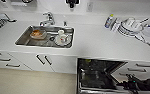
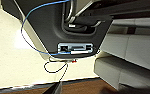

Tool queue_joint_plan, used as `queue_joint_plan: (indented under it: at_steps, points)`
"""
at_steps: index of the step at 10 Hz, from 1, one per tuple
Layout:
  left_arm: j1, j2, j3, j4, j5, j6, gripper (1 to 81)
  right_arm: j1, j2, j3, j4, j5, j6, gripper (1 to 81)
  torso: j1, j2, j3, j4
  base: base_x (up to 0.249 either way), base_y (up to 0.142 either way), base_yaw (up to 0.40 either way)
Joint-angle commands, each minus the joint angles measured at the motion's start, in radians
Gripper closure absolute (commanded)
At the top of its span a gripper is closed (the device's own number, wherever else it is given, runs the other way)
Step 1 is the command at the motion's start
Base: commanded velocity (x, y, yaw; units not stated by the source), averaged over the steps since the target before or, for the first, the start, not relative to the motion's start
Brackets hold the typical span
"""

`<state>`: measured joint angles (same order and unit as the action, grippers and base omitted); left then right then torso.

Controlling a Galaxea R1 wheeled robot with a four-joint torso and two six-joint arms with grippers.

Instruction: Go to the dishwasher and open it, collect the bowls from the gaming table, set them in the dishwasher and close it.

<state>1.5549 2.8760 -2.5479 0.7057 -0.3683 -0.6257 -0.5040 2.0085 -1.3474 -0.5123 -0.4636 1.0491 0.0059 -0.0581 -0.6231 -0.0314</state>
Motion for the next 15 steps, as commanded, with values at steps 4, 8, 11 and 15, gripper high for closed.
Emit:
queue_joint_plan:
  at_steps: [4,8,11,15]
  points:
    - [0.046,-0.021,0.000,0.012,0.046,0.000,1.0,-0.422,-0.152,-0.044,0.018,0.154,-0.150,1.0,0.074,-0.116,0.000,0.000,0.000,0.000,0.000]
    - [0.038,-0.018,-0.002,0.012,0.048,0.006,1.0,-0.632,-0.072,-0.189,0.005,0.376,-0.169,1.0,0.155,-0.246,0.000,0.000,0.000,0.000,0.000]
    - [0.032,-0.013,-0.002,0.008,0.049,0.006,1.0,-0.750,-0.025,-0.252,-0.020,0.479,-0.170,1.0,0.219,-0.350,0.001,0.000,0.000,0.000,0.000]
    - [0.027,-0.015,-0.002,0.008,0.052,0.006,1.0,-0.870,0.070,-0.370,-0.034,0.574,-0.170,1.0,0.307,-0.490,0.002,0.000,0.000,0.000,0.000]
